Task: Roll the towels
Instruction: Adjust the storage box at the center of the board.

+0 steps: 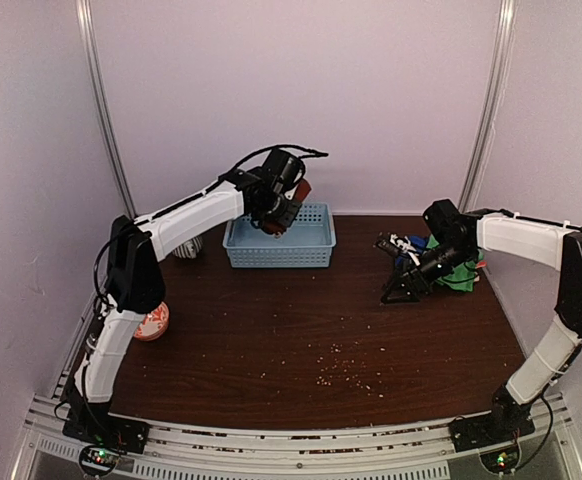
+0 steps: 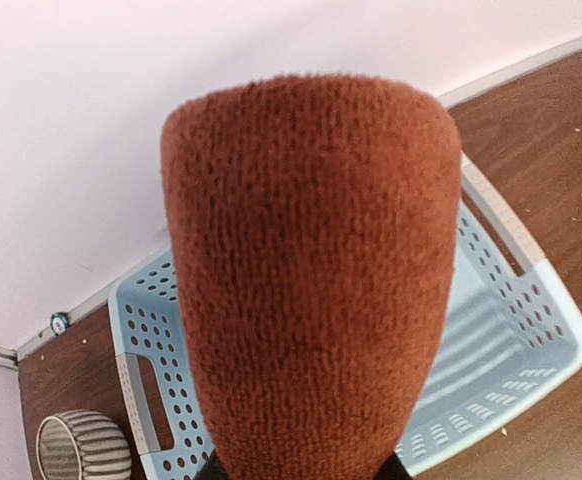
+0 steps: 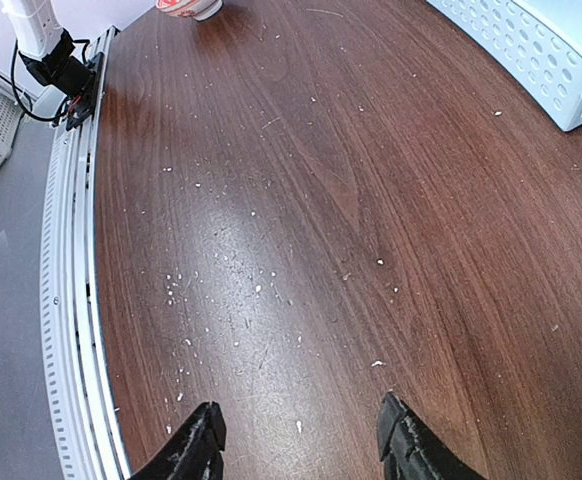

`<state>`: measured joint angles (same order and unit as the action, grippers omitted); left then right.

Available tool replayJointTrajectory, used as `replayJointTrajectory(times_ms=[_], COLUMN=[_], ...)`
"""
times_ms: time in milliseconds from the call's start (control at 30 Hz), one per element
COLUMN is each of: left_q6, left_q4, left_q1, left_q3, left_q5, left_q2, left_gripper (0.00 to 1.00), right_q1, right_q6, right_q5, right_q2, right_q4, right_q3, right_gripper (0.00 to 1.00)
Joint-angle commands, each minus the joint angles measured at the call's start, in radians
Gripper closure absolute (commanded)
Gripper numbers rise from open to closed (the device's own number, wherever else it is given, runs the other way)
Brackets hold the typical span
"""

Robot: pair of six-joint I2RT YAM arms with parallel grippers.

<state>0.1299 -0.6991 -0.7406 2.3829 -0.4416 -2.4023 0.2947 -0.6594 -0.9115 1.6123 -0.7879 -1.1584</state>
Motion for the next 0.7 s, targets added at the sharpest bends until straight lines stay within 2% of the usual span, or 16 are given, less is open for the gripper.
replayJointTrajectory(times_ms=[0,200,367,533,667], left_q6=[0.069,0.089,0.096,0.100,0.103], left_q4=[0.100,0.166,0.168,0.160,0.157], left_q1=[0.050,0.083,0.096,0.098,0.098], left_q3=[0.039,0.072,0.085,0.056,0.031], left_q5=[0.012,0.070,0.100,0.115,0.121], left_q2=[-0.047,-0.103,-0.132,-0.133,-0.119], left_gripper=[1.00,1.00,1.00,1.00,1.00], right_q1=[-0.006,-0.006,-0.006,-0.005,-0.001], right_q6=[-0.013,0.008,0.317,0.483,0.574], right_q5=[0.010,0.021,0.222,0.412,0.469], right_q2=[0.004,0.002,-0.006,0.169,0.358], right_q4=[0.001,0.017,0.299,0.396,0.409], right_q3=[0.010,0.013,0.016,-0.182,-0.372], right_gripper=[0.47,0.47,0.50,0.52,0.54])
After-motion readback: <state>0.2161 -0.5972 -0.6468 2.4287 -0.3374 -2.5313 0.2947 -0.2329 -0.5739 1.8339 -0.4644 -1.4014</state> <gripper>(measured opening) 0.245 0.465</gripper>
